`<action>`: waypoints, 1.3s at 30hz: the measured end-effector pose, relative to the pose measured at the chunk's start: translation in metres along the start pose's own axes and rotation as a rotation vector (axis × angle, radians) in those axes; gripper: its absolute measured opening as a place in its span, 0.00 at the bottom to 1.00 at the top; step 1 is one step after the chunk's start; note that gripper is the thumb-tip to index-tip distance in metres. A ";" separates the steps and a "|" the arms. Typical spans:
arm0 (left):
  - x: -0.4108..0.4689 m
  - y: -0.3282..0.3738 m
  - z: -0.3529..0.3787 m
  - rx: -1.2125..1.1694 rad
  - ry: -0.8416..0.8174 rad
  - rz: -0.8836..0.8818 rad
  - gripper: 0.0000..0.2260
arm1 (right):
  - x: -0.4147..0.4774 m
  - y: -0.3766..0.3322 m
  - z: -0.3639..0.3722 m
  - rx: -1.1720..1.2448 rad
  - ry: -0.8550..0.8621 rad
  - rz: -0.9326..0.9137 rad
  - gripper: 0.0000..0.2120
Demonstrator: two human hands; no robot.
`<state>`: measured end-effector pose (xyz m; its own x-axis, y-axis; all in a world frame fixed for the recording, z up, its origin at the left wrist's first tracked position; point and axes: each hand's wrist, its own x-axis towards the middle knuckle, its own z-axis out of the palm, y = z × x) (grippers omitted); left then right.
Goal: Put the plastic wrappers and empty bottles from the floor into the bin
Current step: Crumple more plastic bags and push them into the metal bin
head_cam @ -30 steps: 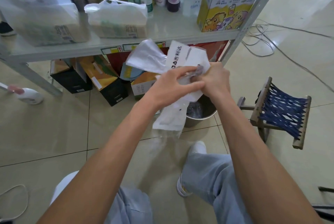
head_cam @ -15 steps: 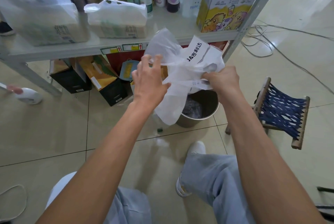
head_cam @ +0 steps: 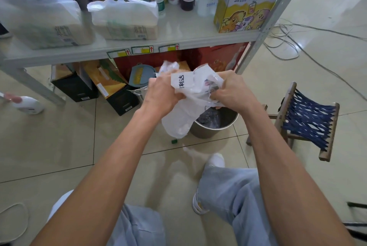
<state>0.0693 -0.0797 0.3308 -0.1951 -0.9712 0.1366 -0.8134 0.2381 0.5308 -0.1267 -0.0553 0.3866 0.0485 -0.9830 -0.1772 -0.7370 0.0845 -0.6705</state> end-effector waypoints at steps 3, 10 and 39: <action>0.000 0.003 0.004 -0.114 0.071 -0.021 0.16 | 0.000 0.000 -0.005 0.025 0.085 -0.043 0.15; 0.025 0.052 0.026 -0.354 0.273 -0.071 0.08 | 0.000 0.015 -0.023 0.050 0.372 -0.025 0.12; 0.014 -0.016 0.151 -0.204 -0.493 -0.306 0.29 | 0.092 0.143 0.086 -0.268 0.085 0.506 0.14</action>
<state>-0.0033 -0.0984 0.1974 -0.2393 -0.8735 -0.4240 -0.7608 -0.1026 0.6408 -0.1696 -0.1197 0.2119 -0.4012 -0.8413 -0.3623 -0.7995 0.5146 -0.3098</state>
